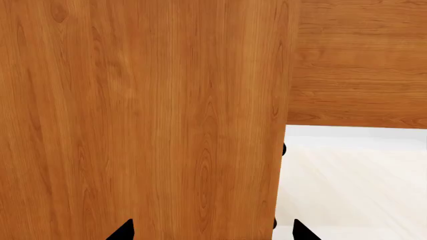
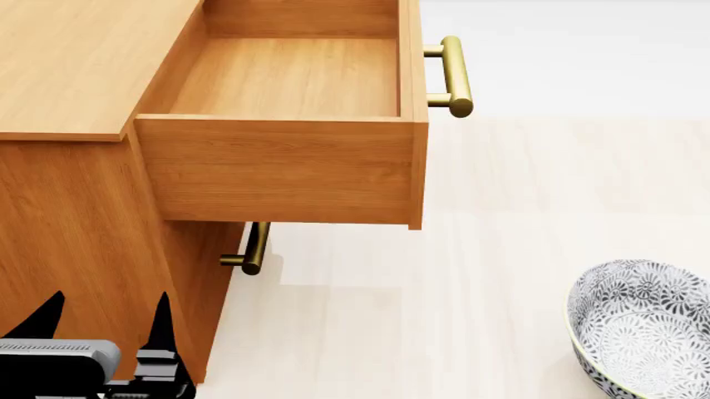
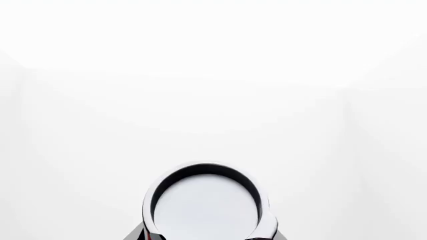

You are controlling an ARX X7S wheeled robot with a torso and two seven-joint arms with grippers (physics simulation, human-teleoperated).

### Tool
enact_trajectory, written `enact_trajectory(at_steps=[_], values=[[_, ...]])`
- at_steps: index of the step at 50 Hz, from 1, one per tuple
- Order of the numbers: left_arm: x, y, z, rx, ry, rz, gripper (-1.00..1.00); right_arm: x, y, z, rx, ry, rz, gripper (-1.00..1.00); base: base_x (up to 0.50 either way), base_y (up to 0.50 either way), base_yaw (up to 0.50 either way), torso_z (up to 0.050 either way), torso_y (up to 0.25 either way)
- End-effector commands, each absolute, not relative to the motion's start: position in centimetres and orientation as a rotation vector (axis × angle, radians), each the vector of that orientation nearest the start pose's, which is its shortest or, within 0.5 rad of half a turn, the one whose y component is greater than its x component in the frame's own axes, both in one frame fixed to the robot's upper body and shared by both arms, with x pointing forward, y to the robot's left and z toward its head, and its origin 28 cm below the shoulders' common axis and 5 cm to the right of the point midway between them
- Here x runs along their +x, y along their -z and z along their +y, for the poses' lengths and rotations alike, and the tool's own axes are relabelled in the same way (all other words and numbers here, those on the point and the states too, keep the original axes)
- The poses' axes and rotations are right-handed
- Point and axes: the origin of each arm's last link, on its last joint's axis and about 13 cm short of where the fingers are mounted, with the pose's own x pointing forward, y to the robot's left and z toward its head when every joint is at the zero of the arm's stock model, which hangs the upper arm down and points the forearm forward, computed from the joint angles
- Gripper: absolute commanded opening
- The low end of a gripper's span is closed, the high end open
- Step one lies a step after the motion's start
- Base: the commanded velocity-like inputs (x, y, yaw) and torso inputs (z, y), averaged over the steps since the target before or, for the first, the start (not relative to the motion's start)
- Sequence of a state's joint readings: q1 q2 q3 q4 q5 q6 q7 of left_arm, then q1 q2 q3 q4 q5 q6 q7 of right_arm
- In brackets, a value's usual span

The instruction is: Put the ketchup in the top drawer of the cabinet.

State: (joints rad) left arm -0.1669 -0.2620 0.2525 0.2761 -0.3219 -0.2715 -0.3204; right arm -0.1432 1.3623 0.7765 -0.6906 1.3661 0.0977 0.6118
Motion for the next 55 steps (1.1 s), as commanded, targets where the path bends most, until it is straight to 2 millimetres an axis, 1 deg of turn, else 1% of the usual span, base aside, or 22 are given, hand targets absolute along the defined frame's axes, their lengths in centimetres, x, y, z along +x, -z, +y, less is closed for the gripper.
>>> enact_trajectory(at_steps=[1, 4, 5, 6, 7, 8, 9, 10, 12, 13, 14, 17, 20, 21, 22, 28, 29, 40, 45, 50, 55], values=[[23.5, -8.2, 20.2, -0.042, 0.011, -0.08, 1.0, 17.2, -34.9, -22.1, -0.072, 0.078, -0.665, -1.0, 0.0, 0.0, 0.0, 0.0, 0.0], [23.4, -8.2, 20.2, -0.042, 0.012, -0.083, 1.0, 17.3, -35.0, -22.2, -0.07, 0.067, -0.661, -1.0, 0.0, 0.0, 0.0, 0.0, 0.0], [23.4, -8.2, 20.2, -0.042, 0.012, -0.083, 1.0, 17.6, -32.1, -23.3, -0.065, 0.108, -0.56, -1.0, 0.0, 0.0, 0.0, 0.0, 0.0], [23.4, -8.2, 20.3, -0.043, 0.011, -0.083, 1.0, 18.5, -29.3, -23.3, -0.146, 0.019, -0.497, -1.0, 0.0, 0.0, 0.0, 0.0, 0.0], [23.4, -8.2, 20.2, -0.043, 0.011, -0.083, 1.0, 19.7, -28.1, -23.0, -0.166, 0.019, -0.488, -1.0, 0.0, 0.0, 0.0, 0.0, 0.0], [23.4, -8.2, 20.2, -0.044, 0.011, -0.084, 1.0, 20.6, -27.9, -21.6, -0.032, 0.025, -0.465, -1.0, 0.0, 0.0, 0.0, 0.0, 0.0], [23.4, -8.2, 20.2, -0.045, 0.011, -0.084, 1.0, 20.6, -27.9, -21.6, -0.032, 0.025, -0.465, -1.0, 0.0, 0.0, 0.0, 0.0, 0.0], [23.4, -8.2, 20.2, -0.044, 0.011, -0.085, 1.0, 21.9, -28.3, -20.1, 0.044, -0.008, -0.454, -1.0, 0.0, 0.0, 0.0, 0.0, 0.0], [23.4, -8.2, 20.2, -0.044, 0.012, -0.083, 1.0, 22.6, -32.0, -19.8, -0.066, 0.004, -0.439, -1.0, 0.0, 0.0, 0.0, 0.0, 0.0], [23.4, -8.2, 20.2, -0.045, 0.012, -0.084, 1.0, 22.0, -35.1, -19.8, -0.073, 0.008, -0.563, -1.0, 0.0, 0.0, 0.0, 0.0, 0.0], [23.4, -8.2, 20.2, -0.045, 0.012, -0.084, 1.0, 21.6, -37.1, -19.7, -0.073, 0.009, -0.649, -1.0, 0.0, 0.0, 0.0, 0.0, 0.0], [23.4, -8.2, 20.2, -0.044, 0.011, -0.084, 1.0, 22.6, -37.4, -19.2, -0.071, -0.008, -0.639, -1.0, 0.0, 0.0, 0.0, 0.0, 0.0], [23.5, -8.2, 20.2, -0.045, 0.014, -0.084, 1.0, 24.2, -37.8, -18.4, -0.066, -0.039, -0.623, -1.0, 0.0, 0.0, 0.0, 0.0, 0.0], [23.5, -8.2, 20.2, -0.045, 0.014, -0.084, 1.0, 24.2, -37.8, -18.4, -0.066, -0.039, -0.623, -1.0, 0.0, 0.0, 0.0, 0.0, 0.0], [23.4, -8.1, 20.2, -0.046, 0.014, -0.082, 1.0, 24.8, -38.0, -18.0, -0.07, -0.054, -0.617, -1.0, 0.0, 0.0, 0.0, 0.0, 0.0], [23.3, -8.2, 20.2, -0.046, 0.012, -0.086, 1.0, 26.3, -38.7, -17.0, -0.075, -0.087, -0.609, -1.0, 0.0, 0.0, 0.0, 0.0, 0.002], [23.3, -8.2, 20.2, -0.046, 0.012, -0.085, 1.0, 26.8, -38.8, -16.7, -0.082, -0.094, -0.601, -1.0, 0.0, 0.0, 0.0, 0.0, 0.0], [23.2, -8.3, 20.3, -0.049, 0.011, -0.086, 1.0, 30.2, -39.7, -14.9, -0.091, -0.151, -0.551, -1.0, 0.0, 0.0, 0.0, 0.0, 0.0], [23.1, -8.1, 20.4, -0.047, 0.007, -0.085, 1.0, 31.1, -39.6, -14.2, -0.111, -0.168, -0.535, -1.0, 0.0, 0.0, 0.0, 0.0, 0.0], [23.2, -8.2, 20.3, -0.049, 0.009, -0.085, 1.0, 32.3, -40.2, -13.6, -0.114, -0.19, -0.511, -1.0, 0.0, 0.0, 0.0, 0.0, 0.0], [23.2, -8.1, 20.3, -0.049, 0.007, -0.085, 1.0, 33.1, -40.3, -13.2, -0.119, -0.205, -0.491, -1.0, 0.0, 0.0, 0.0, 0.0, 0.0]])
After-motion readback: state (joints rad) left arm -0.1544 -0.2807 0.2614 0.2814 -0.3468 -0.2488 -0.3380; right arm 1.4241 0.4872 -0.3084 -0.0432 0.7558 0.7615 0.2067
